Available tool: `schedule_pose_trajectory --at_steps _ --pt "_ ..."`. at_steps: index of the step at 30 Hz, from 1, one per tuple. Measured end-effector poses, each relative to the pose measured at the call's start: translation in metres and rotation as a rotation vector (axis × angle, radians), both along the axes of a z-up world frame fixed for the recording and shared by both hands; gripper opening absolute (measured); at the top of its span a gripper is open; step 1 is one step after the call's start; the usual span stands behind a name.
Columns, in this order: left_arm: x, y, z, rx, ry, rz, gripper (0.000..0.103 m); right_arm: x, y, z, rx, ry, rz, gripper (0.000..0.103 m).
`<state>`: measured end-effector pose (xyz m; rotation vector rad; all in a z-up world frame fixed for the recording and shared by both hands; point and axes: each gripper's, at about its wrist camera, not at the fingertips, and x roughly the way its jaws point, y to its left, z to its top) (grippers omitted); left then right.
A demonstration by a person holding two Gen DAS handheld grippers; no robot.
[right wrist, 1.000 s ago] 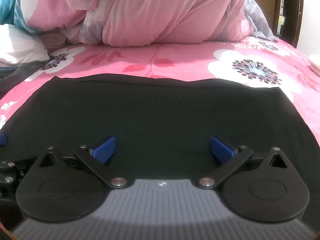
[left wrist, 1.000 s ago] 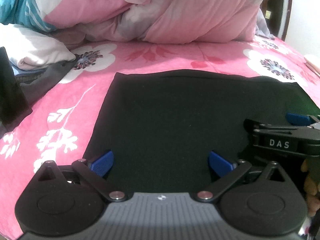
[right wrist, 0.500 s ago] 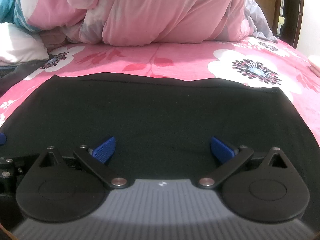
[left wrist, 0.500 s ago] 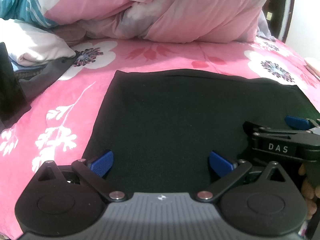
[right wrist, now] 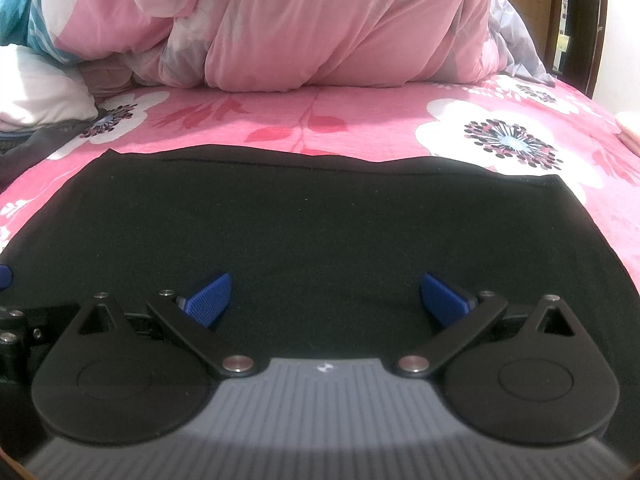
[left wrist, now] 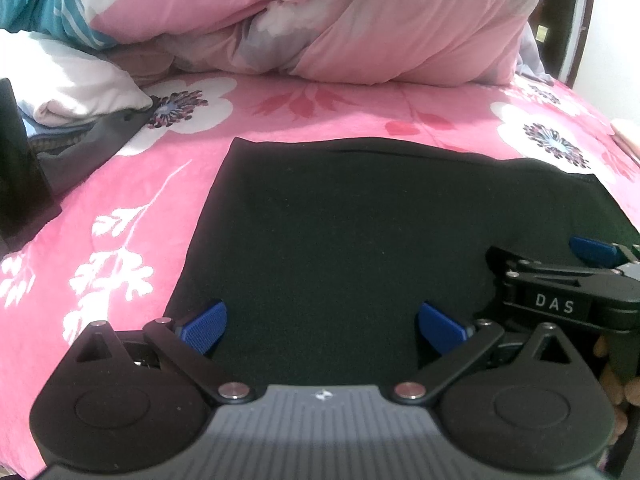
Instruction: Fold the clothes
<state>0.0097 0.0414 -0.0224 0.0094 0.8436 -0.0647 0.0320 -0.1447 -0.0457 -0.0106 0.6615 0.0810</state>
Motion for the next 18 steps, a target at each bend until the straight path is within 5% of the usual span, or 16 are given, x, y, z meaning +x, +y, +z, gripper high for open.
schedule_pose_trajectory --at_steps 12,18 --pt "0.004 0.001 0.003 0.011 0.027 0.023 0.103 -0.001 -0.001 0.000 0.006 -0.002 0.000 0.102" --pt "-0.009 0.007 0.011 0.015 -0.078 0.072 0.103 -0.002 -0.001 -0.002 0.008 -0.011 0.000 0.102"
